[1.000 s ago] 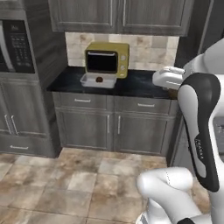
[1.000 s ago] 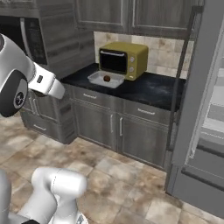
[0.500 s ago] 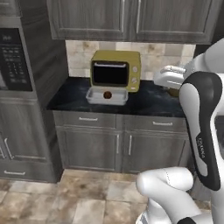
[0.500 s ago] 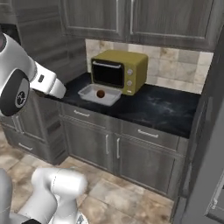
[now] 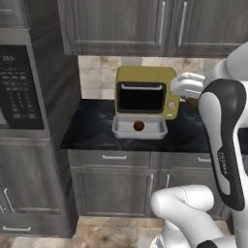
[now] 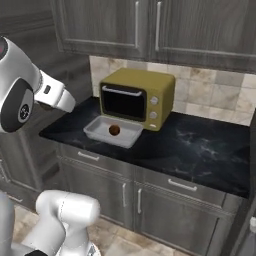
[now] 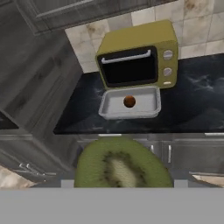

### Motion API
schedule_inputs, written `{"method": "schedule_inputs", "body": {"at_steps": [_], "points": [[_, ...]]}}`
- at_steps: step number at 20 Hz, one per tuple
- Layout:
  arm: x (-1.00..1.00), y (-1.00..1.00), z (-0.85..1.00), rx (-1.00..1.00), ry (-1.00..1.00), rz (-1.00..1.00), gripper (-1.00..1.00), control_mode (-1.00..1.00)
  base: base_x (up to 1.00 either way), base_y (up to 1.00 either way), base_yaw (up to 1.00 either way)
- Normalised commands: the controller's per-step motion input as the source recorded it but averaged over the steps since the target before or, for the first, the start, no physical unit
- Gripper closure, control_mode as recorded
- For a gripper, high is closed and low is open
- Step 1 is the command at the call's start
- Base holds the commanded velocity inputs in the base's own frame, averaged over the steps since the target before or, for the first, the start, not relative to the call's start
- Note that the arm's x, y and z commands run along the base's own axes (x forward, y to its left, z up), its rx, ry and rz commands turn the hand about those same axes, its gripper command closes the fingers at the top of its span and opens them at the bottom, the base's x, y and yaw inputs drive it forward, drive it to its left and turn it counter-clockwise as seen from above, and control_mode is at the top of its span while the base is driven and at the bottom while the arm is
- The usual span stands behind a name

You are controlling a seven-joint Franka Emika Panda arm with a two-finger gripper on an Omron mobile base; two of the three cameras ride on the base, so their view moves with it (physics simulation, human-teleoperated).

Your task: Pick the kiwi and orange from the fridge and place them inside the tupperware on the counter.

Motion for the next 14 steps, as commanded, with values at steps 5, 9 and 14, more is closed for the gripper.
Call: {"method": "schedule_inputs", "body": {"at_steps": [5,9,14], "points": [[0.0,0.0,0.0,0.0,0.0,0.0,1.0,1.0,0.81,0.52,-0.24],[0.0,0.0,0.0,0.0,0.0,0.0,1.0,1.0,0.78,0.41,-0.21],[0.0,0.0,0.0,0.0,0.0,0.0,1.0,1.0,0.65,0.21,-0.26]]}}
